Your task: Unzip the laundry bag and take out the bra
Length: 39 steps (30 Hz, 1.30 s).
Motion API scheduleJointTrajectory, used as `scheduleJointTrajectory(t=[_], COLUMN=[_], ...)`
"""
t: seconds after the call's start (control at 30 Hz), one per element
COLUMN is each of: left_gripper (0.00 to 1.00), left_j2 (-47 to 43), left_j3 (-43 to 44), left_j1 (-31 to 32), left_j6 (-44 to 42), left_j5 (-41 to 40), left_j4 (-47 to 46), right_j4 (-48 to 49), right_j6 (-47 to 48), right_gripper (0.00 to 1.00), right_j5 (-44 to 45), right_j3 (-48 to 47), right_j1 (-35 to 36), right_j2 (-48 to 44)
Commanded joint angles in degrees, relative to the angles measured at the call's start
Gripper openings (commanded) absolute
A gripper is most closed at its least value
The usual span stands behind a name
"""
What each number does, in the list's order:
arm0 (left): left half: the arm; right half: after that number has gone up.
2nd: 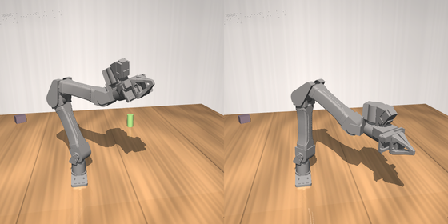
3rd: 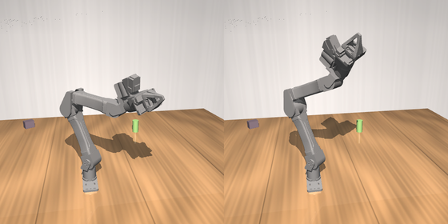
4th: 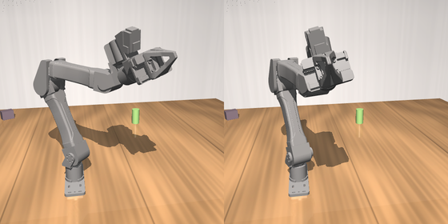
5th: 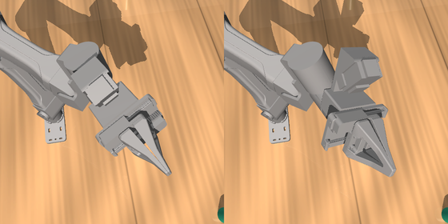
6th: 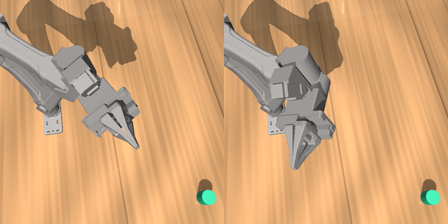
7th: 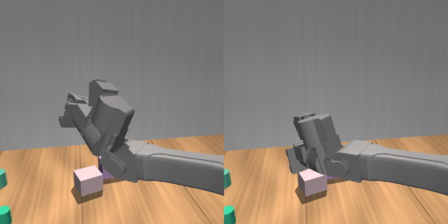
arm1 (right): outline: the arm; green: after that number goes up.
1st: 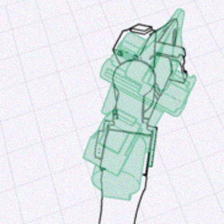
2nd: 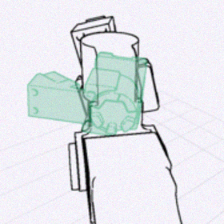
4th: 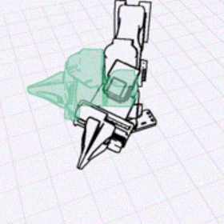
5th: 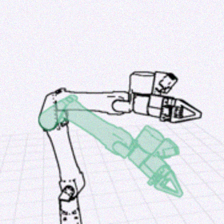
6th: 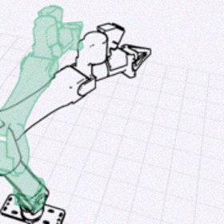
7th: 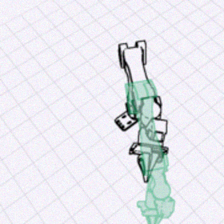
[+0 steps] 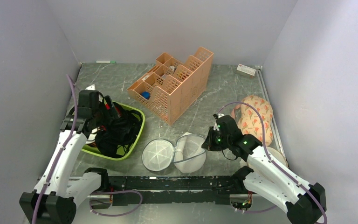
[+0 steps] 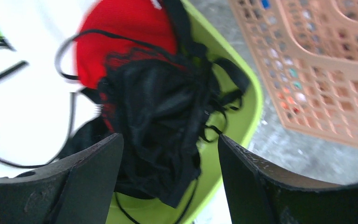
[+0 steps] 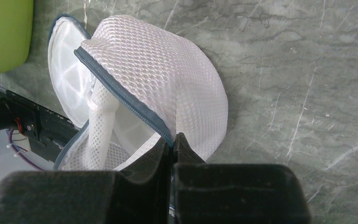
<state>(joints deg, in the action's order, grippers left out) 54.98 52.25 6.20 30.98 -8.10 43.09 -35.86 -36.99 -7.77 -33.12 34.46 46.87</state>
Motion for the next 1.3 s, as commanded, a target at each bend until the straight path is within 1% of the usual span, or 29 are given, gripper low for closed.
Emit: scheduleJointTrajectory(t=[0.0,0.1,0.17,0.23,0.33,0.43,0.5,0.57,0.6,0.67,0.77,0.87,0.97,1.07,1.1,1.17,1.27], left_gripper=[0.86,0.91,0.94,0.95,0.95,0.94,0.91,0.88,0.88,0.87,0.83,0.79,0.81,0.83,0.81,0.75,0.65], left_j2=[-0.7,-0.3,-0.3,-1.2,-3.0,-4.2,-4.8,-5.3,-5.4,-4.8,-1.1,6.9,14.4,21.0,22.7,24.8,25.6], left_j3=[0.4,-1.3,-2.7,-4.4,-6.8,-8.9,-10.1,-10.6,-10.2,-10.0,-9.9,-8.6,-6.9,-6.1,-5.9,-6.0,-7.2], left_j1=[-0.5,-0.4,-0.1,1.3,5.9,12.5,18.8,25.2,29.0,35.5,44.4,51.9,55.2,55.7,55.7,55.7,55.7], left_j6=[-0.4,0.6,2.0,3.6,5.7,8.8,10.7,12.2,13.1,15.4,19.4,24.0,28.6,30.5,30.5,30.2,29.2], left_j5=[18.5,29.6,33.7,35.4,33.6,29.7,25.2,17.4,10.9,2.4,-5.6,-12.5,-18.3,-21.6,-22.0,-22.1,-21.8], left_j4=[-3.4,-6.6,-8.2,-9.9,-11.3,-12.0,-12.2,-10.7,-9.1,-5.8,-3.2,-0.3,3.2,4.7,4.6,3.2,-0.6], right_j4=[1.5,1.3,1.1,0.2,-1.4,-2.0,-1.6,-1.0,-0.8,-0.8,-0.6,0.2,0.4,0.2,0.0,-0.8,-1.8], right_j6=[0.9,0.8,0.5,-0.4,-1.8,-3.2,-3.7,-3.8,-3.8,-3.8,-4.0,-4.1,-4.3,-4.1,-3.9,-3.6,-3.3], right_gripper=[0.0,0.0,0.0,0.0,0.0,0.0,0.0,0.0,0.0,0.02,0.03,0.03,0.03,0.03,0.03,0.03,0.03], right_j5=[0.0,0.3,1.2,3.2,6.8,8.9,9.1,8.6,8.3,8.1,8.0,7.2,6.7,6.6,6.7,7.1,7.7], right_j3=[-0.1,-0.4,-0.7,-1.1,-1.8,-2.3,-2.4,-2.3,-2.3,-2.2,-1.5,-1.2,-1.4,-1.5,-1.6,-1.8,-2.1], right_j1=[0.1,0.1,0.0,0.0,0.1,0.0,0.1,0.0,0.0,0.0,0.0,0.1,0.0,0.1,0.0,0.0,0.0], right_j2=[0.3,0.3,-0.1,-0.2,-0.8,-2.2,-3.3,-4.0,-4.1,-4.1,-4.0,-3.8,-3.5,-3.7,-3.8,-3.9,-4.3])
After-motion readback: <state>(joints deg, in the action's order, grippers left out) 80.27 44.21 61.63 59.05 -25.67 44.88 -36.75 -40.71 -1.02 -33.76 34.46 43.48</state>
